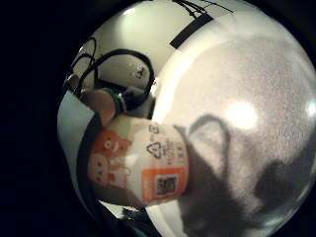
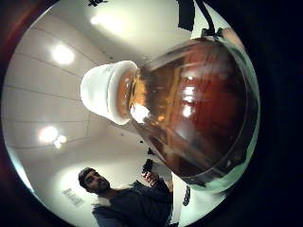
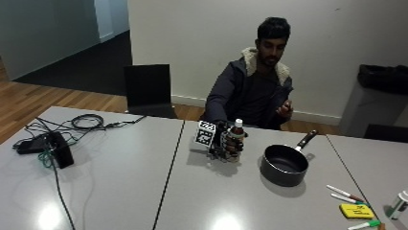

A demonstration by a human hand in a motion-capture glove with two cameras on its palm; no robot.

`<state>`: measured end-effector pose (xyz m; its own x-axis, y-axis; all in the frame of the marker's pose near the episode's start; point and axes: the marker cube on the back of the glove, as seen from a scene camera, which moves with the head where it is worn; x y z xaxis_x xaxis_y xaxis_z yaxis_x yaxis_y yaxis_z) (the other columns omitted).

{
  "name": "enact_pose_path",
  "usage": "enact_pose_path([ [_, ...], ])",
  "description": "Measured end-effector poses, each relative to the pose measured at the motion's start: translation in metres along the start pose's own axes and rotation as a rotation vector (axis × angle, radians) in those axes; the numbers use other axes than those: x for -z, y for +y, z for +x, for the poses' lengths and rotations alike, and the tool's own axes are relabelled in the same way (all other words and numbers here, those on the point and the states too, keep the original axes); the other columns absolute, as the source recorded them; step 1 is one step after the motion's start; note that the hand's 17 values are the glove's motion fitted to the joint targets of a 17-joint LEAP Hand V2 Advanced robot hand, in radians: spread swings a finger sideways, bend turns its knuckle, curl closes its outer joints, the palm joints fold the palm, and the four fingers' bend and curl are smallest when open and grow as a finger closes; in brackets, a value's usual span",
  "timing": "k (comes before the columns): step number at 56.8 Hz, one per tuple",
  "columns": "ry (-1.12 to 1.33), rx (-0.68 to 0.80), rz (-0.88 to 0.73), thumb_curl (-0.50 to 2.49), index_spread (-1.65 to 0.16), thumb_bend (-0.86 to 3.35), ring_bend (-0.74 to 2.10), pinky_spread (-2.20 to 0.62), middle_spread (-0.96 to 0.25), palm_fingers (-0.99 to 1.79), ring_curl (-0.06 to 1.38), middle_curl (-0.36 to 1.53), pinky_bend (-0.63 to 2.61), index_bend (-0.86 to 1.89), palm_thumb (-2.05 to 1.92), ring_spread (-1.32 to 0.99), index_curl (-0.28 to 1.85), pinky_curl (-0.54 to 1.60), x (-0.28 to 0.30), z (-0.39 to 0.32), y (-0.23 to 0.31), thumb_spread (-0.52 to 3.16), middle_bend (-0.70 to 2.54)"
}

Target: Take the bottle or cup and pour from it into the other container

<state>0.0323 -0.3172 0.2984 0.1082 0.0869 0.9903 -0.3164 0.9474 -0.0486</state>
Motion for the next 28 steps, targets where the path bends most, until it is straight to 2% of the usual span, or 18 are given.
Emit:
enact_pose_path([
  [21, 0.049, 0.029, -0.025, 0.5, -0.31, -0.03, 0.58, -0.15, -0.29, 1.16, 0.38, 0.42, 0.53, 0.11, 0.98, -0.24, 0.27, 0.31, 0.002, -0.005, 0.0, 0.64, 0.35],
  [23, 0.068, 0.09, -0.016, 0.5, -0.31, -0.03, 0.58, -0.16, -0.29, 1.16, 0.39, 0.43, 0.53, 0.11, 0.98, -0.24, 0.27, 0.31, 0.003, -0.007, -0.003, 0.64, 0.35],
  [26, 0.096, 0.314, 0.026, 0.5, -0.31, -0.03, 0.58, -0.17, -0.29, 1.16, 0.39, 0.43, 0.53, 0.11, 0.98, -0.24, 0.27, 0.32, 0.004, -0.011, -0.013, 0.64, 0.34],
  [27, 0.109, 0.32, 0.026, 0.5, -0.31, -0.03, 0.58, -0.17, -0.29, 1.16, 0.39, 0.43, 0.53, 0.11, 0.98, -0.24, 0.27, 0.32, 0.005, -0.015, -0.012, 0.64, 0.34],
  [28, 0.127, 0.267, 0.014, 0.51, -0.31, -0.03, 0.58, -0.17, -0.29, 1.16, 0.39, 0.43, 0.53, 0.11, 0.98, -0.24, 0.27, 0.32, 0.005, -0.02, -0.008, 0.64, 0.34],
])
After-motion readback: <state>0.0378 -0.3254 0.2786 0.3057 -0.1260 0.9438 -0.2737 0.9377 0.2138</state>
